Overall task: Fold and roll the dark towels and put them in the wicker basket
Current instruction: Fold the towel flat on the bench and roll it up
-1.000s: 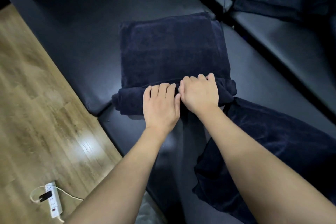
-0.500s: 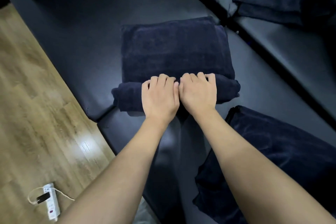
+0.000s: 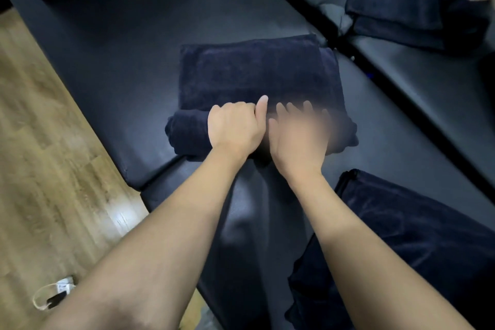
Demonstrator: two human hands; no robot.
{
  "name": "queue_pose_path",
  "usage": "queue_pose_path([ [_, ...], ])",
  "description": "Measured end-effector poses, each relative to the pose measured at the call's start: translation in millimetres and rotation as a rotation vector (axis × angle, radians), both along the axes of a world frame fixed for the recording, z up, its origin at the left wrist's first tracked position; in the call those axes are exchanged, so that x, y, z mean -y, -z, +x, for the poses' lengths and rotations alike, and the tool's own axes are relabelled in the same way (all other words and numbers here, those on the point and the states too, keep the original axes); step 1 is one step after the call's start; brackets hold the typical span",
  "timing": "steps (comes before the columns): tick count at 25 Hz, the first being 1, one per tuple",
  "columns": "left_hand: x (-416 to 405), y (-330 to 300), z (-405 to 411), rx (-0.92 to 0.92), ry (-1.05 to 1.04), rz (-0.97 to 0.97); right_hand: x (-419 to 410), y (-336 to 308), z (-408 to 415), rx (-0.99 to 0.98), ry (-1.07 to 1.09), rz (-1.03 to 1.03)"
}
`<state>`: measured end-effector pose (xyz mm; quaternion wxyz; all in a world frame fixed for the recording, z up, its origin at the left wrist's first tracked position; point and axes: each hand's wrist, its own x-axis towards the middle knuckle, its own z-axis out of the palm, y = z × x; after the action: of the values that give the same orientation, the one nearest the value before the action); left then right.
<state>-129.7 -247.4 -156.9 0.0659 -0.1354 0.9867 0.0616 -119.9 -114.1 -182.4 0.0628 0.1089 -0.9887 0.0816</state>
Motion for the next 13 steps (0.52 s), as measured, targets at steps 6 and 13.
queue_pose_path([
  [6, -13, 21, 64, -0.199, 0.029, -0.062, 8, -3, -37, 0.14, -0.057, 0.11],
  [13, 6, 0, -18, -0.008, -0.001, -0.08, -2, 6, -6, -0.116, -0.096, -0.009],
])
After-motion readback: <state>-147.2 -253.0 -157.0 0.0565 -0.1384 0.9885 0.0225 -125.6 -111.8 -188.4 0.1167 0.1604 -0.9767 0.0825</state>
